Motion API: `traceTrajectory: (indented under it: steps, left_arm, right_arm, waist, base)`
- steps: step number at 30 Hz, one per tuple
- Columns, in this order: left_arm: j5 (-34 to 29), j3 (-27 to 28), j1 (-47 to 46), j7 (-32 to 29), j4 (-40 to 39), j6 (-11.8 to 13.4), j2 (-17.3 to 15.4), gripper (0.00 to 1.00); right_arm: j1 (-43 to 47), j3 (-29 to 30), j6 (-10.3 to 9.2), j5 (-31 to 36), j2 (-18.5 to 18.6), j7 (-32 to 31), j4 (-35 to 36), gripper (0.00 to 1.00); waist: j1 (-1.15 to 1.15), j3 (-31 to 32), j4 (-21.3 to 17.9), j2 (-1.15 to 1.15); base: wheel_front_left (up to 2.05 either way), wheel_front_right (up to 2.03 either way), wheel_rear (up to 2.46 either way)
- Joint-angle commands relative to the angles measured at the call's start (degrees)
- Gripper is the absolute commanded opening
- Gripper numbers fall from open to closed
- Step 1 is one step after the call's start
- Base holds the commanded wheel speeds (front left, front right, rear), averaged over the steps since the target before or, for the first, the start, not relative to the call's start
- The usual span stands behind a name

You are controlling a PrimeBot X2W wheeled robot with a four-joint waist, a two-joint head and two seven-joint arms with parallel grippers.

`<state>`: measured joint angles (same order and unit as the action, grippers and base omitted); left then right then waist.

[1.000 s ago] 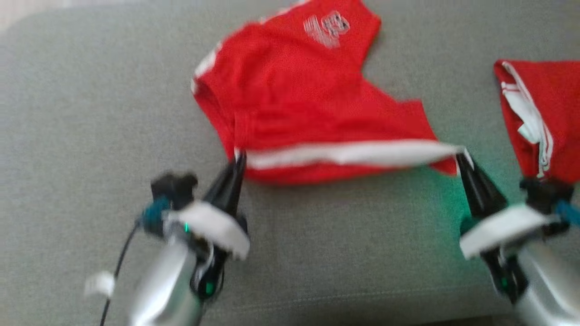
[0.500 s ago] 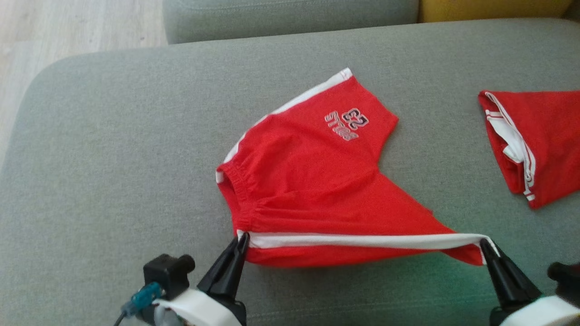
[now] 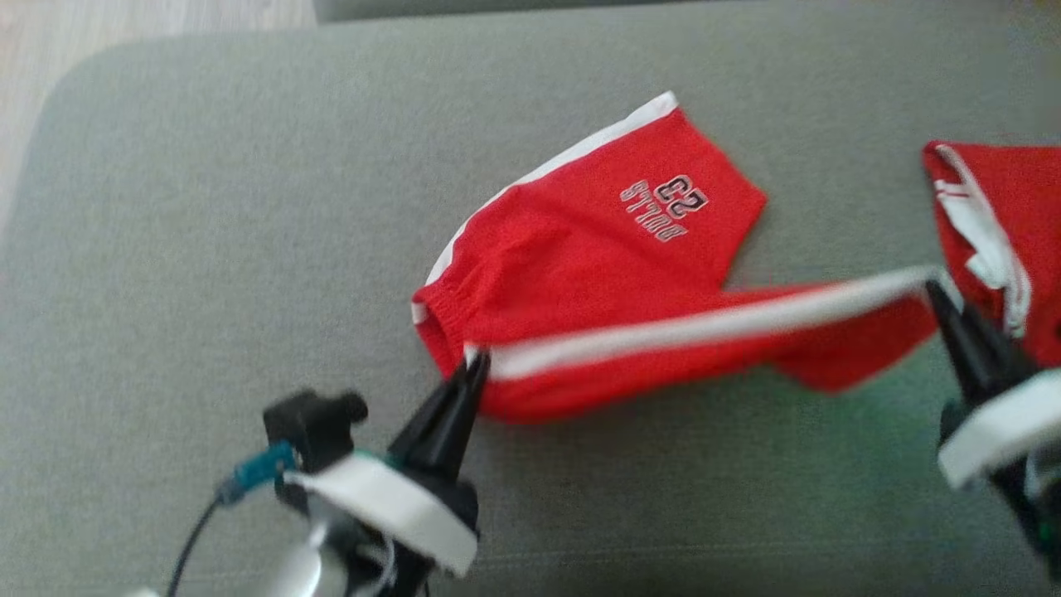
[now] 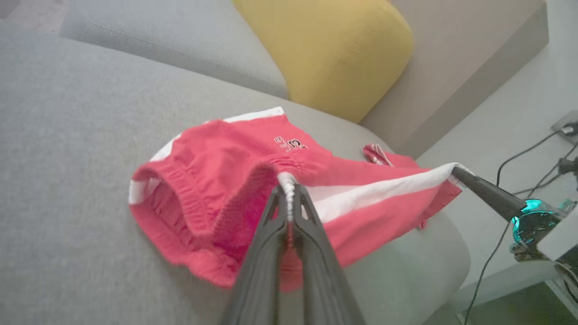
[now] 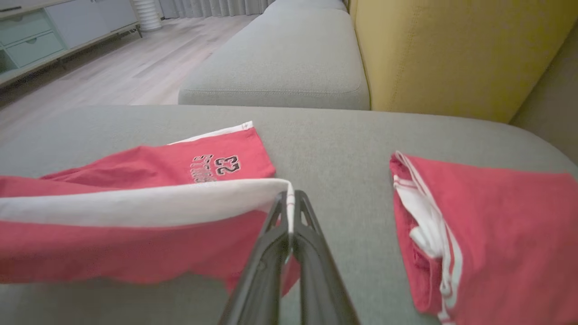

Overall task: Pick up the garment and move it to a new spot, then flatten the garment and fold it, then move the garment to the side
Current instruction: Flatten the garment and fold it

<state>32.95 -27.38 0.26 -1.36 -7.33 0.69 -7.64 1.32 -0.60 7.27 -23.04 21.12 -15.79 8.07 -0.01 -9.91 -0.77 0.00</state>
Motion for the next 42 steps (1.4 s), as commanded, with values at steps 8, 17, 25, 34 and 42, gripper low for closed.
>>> traceTrajectory:
  steps: [8, 17, 25, 34, 42]
  left_arm:
    - [1.23, 4.06, -13.49, 4.54, 3.98, -1.36, 2.73, 0.00]
    - [2.60, 1.96, -22.03, 7.07, 13.04, -2.96, 4.19, 0.00]
    - [3.68, -0.96, -27.65, 9.67, 20.59, -3.45, 4.64, 0.00]
    - [2.38, -2.51, -28.06, 13.11, 24.80, -0.78, 4.62, 1.00]
    - [-5.39, 0.43, -24.71, 15.91, 21.42, 7.53, 0.48, 1.00]
  right_arm:
    - [-25.45, -10.61, 0.22, -3.77, 9.04, 0.23, -13.11, 0.00]
    - [-42.58, -21.95, 0.22, -6.66, 11.54, 4.99, -28.70, 0.00]
    - [-52.01, -30.66, 0.22, -9.57, 11.17, 10.72, -40.57, 0.00]
    - [-52.44, -32.87, 0.22, -11.21, 8.71, 24.70, -47.14, 1.00]
    - [-44.28, -22.14, 0.22, -5.85, 4.47, 30.65, -43.48, 1.00]
  waist:
    - [0.01, -10.55, 6.04, 0.00]
    - [0.01, -14.76, 10.48, 0.00]
    - [0.01, -16.88, 12.04, 0.00]
    - [0.01, -15.86, 10.65, 0.00]
    - [0.01, -11.42, 6.45, 0.00]
  base:
    - [0.00, 0.00, 0.00]
    - [0.00, 0.00, 0.00]
    - [0.00, 0.00, 0.00]
    - [0.00, 0.00, 0.00]
    - [0.00, 0.00, 0.00]
